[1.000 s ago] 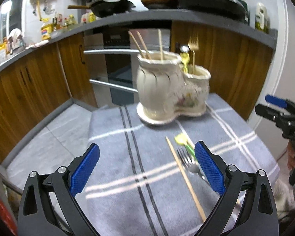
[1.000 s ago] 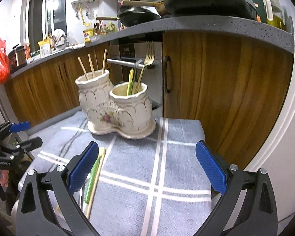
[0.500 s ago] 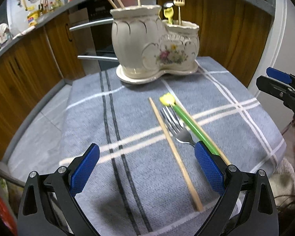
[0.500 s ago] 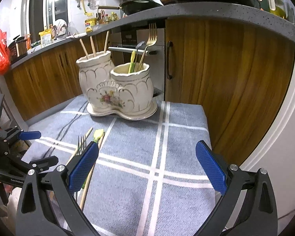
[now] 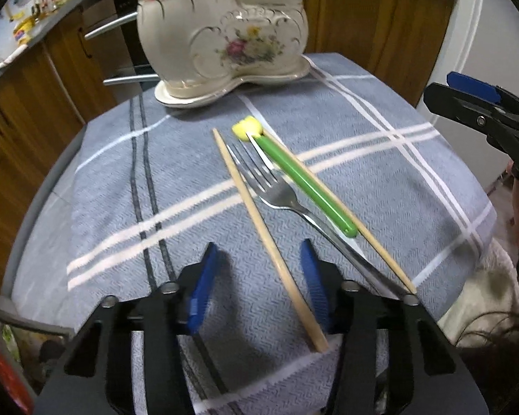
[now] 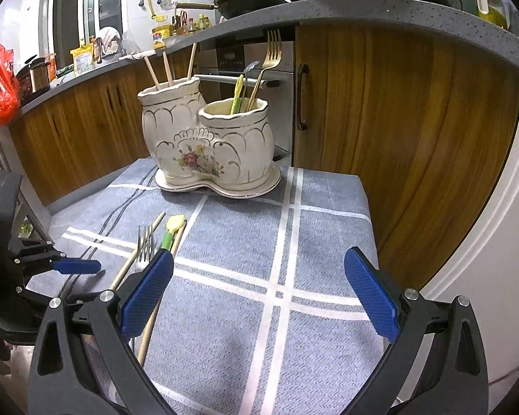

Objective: Organize utensils
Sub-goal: 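Withdraw both open tools back over the remaining utensils, then grasp the silver fork with the right tool while the left grasps the last chopstick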

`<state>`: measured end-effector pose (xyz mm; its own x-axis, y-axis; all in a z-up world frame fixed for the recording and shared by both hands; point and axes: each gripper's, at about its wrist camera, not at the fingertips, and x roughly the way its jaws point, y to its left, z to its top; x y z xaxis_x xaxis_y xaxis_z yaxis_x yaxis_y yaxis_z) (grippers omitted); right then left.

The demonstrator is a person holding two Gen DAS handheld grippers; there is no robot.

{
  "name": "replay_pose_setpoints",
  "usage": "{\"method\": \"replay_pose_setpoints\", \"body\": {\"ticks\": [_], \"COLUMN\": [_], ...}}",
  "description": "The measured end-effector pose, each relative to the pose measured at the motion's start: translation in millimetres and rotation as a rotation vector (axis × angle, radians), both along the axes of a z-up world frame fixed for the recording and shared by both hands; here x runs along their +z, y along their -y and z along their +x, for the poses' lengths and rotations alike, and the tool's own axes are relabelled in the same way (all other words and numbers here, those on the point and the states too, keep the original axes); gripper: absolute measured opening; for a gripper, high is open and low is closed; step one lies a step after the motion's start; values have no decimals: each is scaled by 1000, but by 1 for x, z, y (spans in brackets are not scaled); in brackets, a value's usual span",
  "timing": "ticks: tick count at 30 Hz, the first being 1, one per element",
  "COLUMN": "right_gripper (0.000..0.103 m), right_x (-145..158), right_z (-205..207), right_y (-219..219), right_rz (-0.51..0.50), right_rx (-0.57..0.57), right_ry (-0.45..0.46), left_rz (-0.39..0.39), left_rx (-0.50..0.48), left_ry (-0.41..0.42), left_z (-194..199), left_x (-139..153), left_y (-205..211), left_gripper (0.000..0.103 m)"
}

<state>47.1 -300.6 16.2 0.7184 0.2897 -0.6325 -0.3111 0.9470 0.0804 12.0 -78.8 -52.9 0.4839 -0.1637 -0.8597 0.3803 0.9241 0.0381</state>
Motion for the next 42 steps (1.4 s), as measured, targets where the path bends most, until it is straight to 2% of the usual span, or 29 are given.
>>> {"method": "replay_pose_setpoints", "body": {"ticks": [1,2,3,5,10,12,14,15,17,18,20,23,31,37,39,42], "right_gripper": [97,97,97,97,97,93,77,74,51,46,27,18,13,13,6,5], "right_x": [-1,-2,-2,-2,-6,-11,-15,-18,-23,-25,-31,-38,-51,-51,-51,-52], "right_z": [1,1,0,-2,-10,-13,-15,-16,-16,-17,-17,-15,-5,2,3,2], "right_y": [-1,-3,-5,-9,-32,-44,-57,-65,-78,-83,-97,-110,-125,-134,-134,-129], "right_rz": [0,1,0,1,3,-5,-16,-22,-30,-37,-71,-89,-133,-173,-163,-141], "right_rx": [3,10,18,37,126,159,193,212,244,254,282,295,268,265,277,275], "right_ry": [-3,-8,-12,-19,-62,-87,-124,-147,-185,-197,-224,-265,-332,-325,-328,-322], "left_rz": [3,3,7,20,-15,-18,-13,-11,-9,-11,-26,-36,-66,-61,-63,-69], "left_rx": [-2,0,6,22,43,56,70,76,87,90,93,92,83,77,79,85], "left_ry": [-6,-7,-7,-7,-13,-9,-3,-1,3,4,6,13,27,24,20,14], "left_z": [0,0,1,3,4,2,-1,-2,-5,-7,-9,-10,-12,-11,-10,-8], "left_x": [-1,-1,0,0,2,2,2,2,2,2,3,2,1,1,0,0], "left_y": [0,-1,-2,-7,-28,-35,-42,-45,-51,-53,-57,-59,-61,-60,-60,-62], "left_gripper": [39,32,20,7,6,6,6,6,6,6,6,6,6,7,7,7]}}
